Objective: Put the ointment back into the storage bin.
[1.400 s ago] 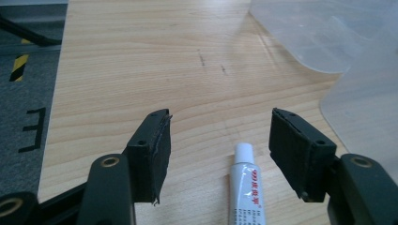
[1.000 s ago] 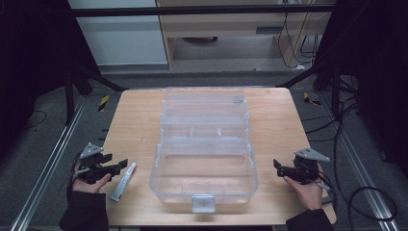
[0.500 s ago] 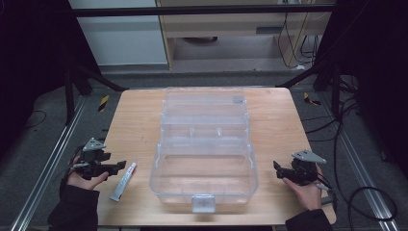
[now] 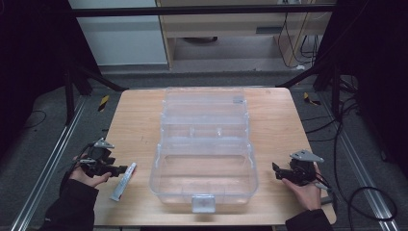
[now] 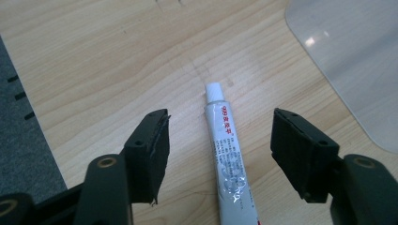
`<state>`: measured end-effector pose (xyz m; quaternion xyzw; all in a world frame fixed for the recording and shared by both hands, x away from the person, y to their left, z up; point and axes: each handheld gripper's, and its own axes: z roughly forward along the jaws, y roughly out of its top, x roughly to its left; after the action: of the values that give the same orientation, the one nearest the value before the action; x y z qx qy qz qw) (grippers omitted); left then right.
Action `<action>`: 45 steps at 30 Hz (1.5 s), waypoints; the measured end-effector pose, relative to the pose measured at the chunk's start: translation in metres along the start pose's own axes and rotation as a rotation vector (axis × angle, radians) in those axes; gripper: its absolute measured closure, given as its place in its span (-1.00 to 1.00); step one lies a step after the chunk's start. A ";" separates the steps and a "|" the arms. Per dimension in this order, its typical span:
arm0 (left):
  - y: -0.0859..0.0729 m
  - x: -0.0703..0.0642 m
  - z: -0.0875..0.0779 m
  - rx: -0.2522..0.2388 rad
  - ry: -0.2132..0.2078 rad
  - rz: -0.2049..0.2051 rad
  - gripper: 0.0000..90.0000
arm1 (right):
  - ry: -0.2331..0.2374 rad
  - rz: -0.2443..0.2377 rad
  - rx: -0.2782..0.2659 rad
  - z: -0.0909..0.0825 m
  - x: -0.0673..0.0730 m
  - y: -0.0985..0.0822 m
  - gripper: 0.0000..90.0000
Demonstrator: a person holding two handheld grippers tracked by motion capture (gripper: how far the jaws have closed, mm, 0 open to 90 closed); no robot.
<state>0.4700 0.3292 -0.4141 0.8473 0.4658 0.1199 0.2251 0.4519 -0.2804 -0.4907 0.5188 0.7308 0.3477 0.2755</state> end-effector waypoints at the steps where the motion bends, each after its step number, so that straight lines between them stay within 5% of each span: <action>1: 0.000 0.000 0.002 0.011 -0.003 0.001 -0.12 | 0.002 -0.002 0.001 0.000 0.000 0.000 -0.67; 10: 0.004 -0.003 0.017 0.108 -0.033 0.023 0.02 | 0.022 -0.025 0.034 0.004 0.002 -0.001 -0.65; 20: 0.006 -0.007 0.034 0.178 -0.018 0.060 0.10 | 0.034 -0.049 0.055 0.007 0.004 -0.003 -0.63; 45: 0.004 -0.004 0.058 0.238 -0.048 0.064 0.55 | 0.057 -0.081 0.105 0.010 0.007 -0.004 -0.59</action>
<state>0.4952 0.3082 -0.4628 0.8850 0.4441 0.0506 0.1299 0.4553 -0.2726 -0.5009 0.4923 0.7760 0.3123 0.2407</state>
